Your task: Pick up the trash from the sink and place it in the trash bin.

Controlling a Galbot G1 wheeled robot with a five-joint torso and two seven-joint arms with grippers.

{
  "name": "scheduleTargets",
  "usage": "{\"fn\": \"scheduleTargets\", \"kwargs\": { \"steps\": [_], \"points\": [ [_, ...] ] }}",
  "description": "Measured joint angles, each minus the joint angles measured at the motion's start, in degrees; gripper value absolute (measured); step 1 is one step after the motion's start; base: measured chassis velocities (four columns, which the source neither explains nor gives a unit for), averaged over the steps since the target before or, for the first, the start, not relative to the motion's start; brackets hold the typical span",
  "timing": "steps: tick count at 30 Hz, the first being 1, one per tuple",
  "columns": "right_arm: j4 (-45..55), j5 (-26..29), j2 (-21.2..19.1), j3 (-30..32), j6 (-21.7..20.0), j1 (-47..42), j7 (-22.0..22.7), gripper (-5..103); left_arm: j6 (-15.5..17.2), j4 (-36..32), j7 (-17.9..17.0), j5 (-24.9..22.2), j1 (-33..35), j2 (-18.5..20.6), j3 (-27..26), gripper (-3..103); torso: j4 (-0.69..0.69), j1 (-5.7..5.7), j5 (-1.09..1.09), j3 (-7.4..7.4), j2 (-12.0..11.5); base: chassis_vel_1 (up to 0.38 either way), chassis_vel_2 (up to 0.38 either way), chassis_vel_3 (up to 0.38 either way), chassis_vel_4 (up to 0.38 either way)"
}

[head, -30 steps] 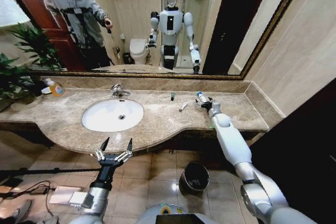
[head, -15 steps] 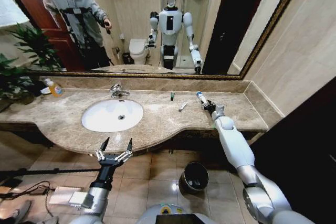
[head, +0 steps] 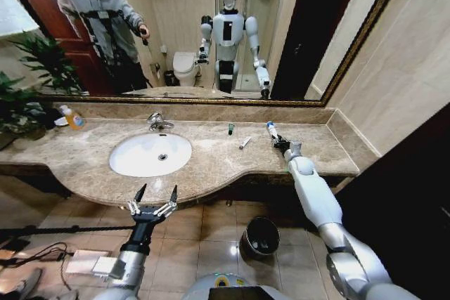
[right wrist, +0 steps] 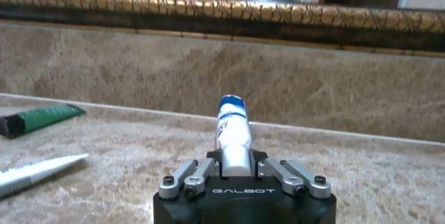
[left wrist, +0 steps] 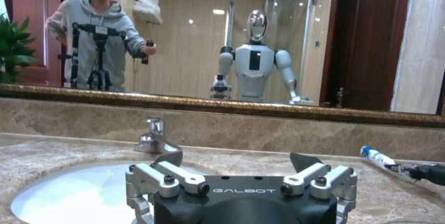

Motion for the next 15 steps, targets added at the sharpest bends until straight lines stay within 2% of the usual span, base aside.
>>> {"fn": "scheduleTargets", "kwargs": {
  "steps": [7, 10, 15],
  "points": [
    [7.8, 1.6, -1.4, 2.1, -0.7, -3.8, 0.9, 24, 0.0, 0.0, 0.0, 0.0, 0.0, 0.0, 0.0, 100, 0.02, 0.01, -0.01, 0.0, 0.0, 0.0, 0.0, 0.0, 0.0],
    [18.4, 4.5, -4.0, 4.6, -1.1, -11.8, 2.0, 24, 0.0, 0.0, 0.0, 0.0, 0.0, 0.0, 0.0, 100, 0.01, 0.01, 0.0, 0.0, 0.0, 0.0, 0.0, 0.0, 0.0],
    [26.9, 6.7, -4.8, 6.3, -0.7, -18.9, 3.5, 24, 0.0, 0.0, 0.0, 0.0, 0.0, 0.0, 0.0, 100, -0.04, 0.0, 0.0, -0.01, 0.0, 0.0, 0.0, 0.0, 0.0]
  ]
}}
